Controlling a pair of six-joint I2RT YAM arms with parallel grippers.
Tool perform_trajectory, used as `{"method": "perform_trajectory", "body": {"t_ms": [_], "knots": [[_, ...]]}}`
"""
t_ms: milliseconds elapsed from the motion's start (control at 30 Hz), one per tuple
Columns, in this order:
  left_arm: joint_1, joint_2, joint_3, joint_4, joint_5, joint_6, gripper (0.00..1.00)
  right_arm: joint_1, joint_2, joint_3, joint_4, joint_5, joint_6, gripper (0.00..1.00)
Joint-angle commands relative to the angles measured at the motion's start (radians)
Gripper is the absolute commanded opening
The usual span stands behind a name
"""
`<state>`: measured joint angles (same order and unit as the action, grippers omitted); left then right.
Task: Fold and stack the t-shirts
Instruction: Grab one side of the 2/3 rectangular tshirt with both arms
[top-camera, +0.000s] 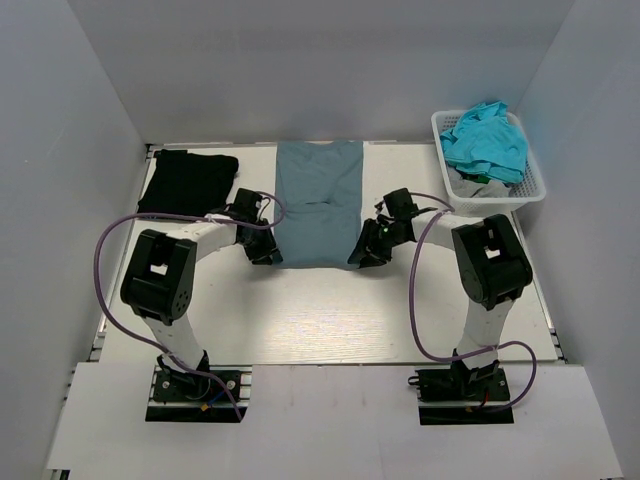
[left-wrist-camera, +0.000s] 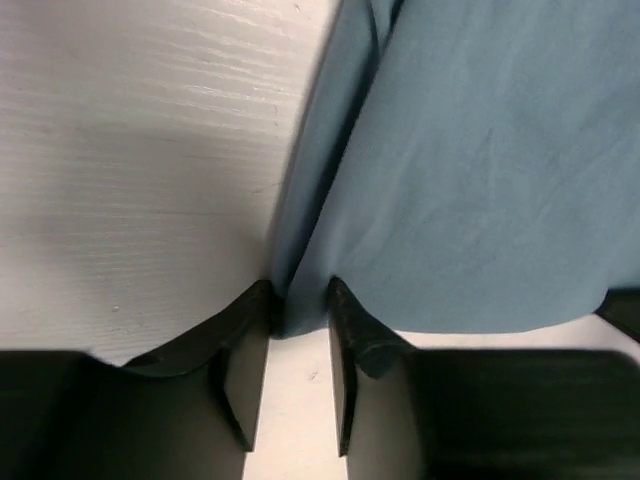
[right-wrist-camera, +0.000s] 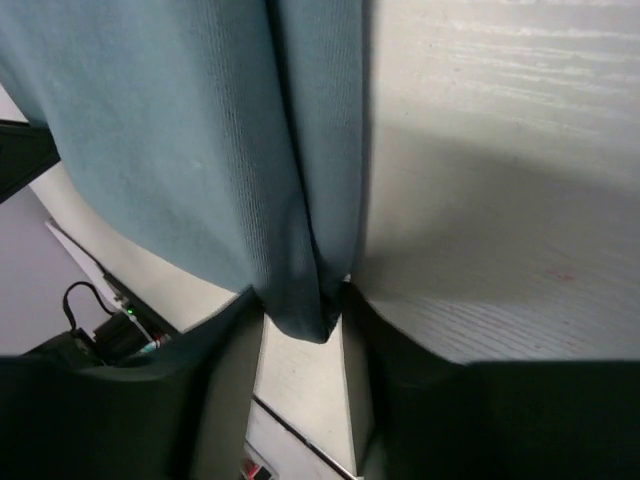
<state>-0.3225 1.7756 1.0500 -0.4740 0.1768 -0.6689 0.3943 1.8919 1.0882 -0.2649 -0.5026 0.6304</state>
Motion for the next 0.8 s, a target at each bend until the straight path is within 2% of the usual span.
{"method": "perform_trajectory", "body": {"t_ms": [0, 33, 67, 167, 200, 300, 367, 400, 500, 600, 767], "knots": [[-0.004, 0.001, -0.048, -0.002, 0.009, -0.008, 0.39, 0.005, 0.016, -0.019, 0.019, -0.017, 0.012, 0.37], [-0.004, 0.001, -0.062, 0.009, 0.009, -0.008, 0.38, 0.008, 0.013, -0.020, 0.023, -0.013, 0.014, 0.33], [-0.004, 0.001, -0.062, 0.009, 0.009, -0.008, 0.26, 0.009, 0.012, -0.024, 0.024, -0.001, 0.014, 0.24], [-0.004, 0.010, -0.071, 0.021, -0.003, -0.008, 0.00, 0.008, 0.018, -0.021, 0.033, 0.022, 0.015, 0.04], [-0.004, 0.010, -0.062, 0.021, -0.003, -0.008, 0.00, 0.008, 0.019, -0.014, 0.030, 0.033, 0.014, 0.00], [-0.004, -0.004, -0.062, -0.003, -0.016, -0.008, 0.00, 0.011, 0.015, 0.007, 0.004, -0.006, -0.026, 0.00], [-0.004, -0.056, -0.050, -0.084, -0.007, -0.008, 0.00, 0.012, -0.029, 0.018, -0.065, -0.017, -0.070, 0.00], [-0.004, -0.083, -0.050, -0.112, 0.004, -0.017, 0.00, 0.024, -0.048, 0.009, -0.123, 0.028, -0.086, 0.00], [-0.023, -0.238, -0.105, -0.213, 0.044, -0.017, 0.00, 0.040, -0.180, -0.057, -0.230, 0.059, -0.138, 0.00], [-0.023, -0.404, -0.125, -0.322, 0.110, -0.017, 0.00, 0.052, -0.386, -0.146, -0.341, 0.027, -0.147, 0.00], [-0.032, -0.547, -0.064, -0.503, 0.182, -0.017, 0.00, 0.072, -0.611, -0.096, -0.598, -0.039, -0.173, 0.00]]}}
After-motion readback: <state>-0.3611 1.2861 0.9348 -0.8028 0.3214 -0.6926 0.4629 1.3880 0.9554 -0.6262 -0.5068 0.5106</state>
